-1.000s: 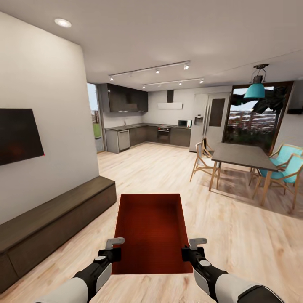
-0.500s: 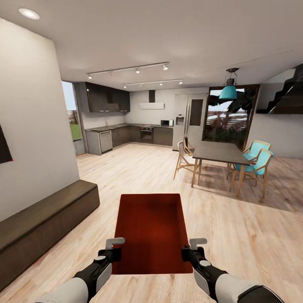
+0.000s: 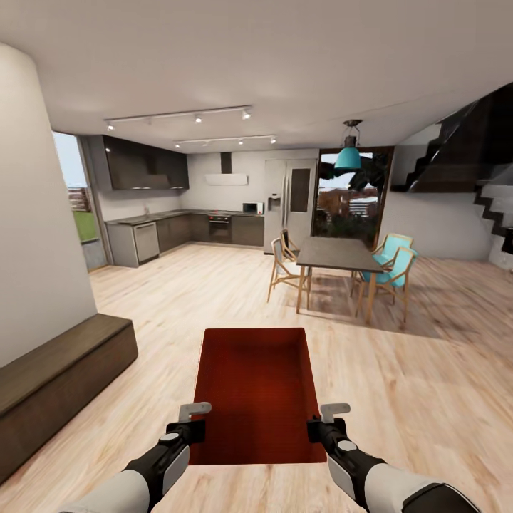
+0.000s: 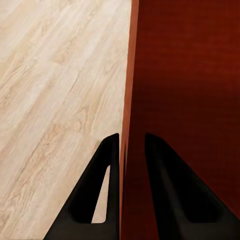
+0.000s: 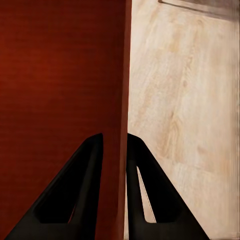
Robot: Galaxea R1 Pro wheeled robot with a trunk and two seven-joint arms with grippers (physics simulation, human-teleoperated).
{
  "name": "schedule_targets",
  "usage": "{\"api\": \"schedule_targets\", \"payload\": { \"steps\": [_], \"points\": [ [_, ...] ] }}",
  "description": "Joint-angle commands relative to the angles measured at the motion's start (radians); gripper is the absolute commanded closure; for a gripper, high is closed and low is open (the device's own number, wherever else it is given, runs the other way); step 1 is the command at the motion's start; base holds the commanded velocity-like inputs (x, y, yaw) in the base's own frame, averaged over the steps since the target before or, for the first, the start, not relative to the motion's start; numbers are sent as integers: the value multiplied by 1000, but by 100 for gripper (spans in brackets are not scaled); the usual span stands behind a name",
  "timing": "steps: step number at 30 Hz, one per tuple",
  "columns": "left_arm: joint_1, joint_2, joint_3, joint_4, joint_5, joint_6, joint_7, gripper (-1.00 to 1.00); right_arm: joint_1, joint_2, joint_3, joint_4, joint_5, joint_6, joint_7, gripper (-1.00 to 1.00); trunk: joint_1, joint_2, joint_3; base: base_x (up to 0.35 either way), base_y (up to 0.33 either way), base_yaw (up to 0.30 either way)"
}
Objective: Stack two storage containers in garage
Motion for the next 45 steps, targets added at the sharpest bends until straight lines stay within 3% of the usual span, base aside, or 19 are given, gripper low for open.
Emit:
{"api": "schedule_targets", "payload": {
  "steps": [1,14,45],
  "points": [
    [-1,2,5,-3,-10,-24,16,100,-1,-4,-11,6,-32,-7,-6,100,0,-1,-2,0,0,-282],
    [-1,0,5,-3,-9,-23,16,100,-1,-4,-11,6,-32,-7,-6,100,0,-1,-2,72,0,-282],
    [-1,2,7,-3,-10,-24,16,100,-1,-4,-11,6,-32,-7,-6,100,0,-1,-2,319,0,-282]
  ]
}}
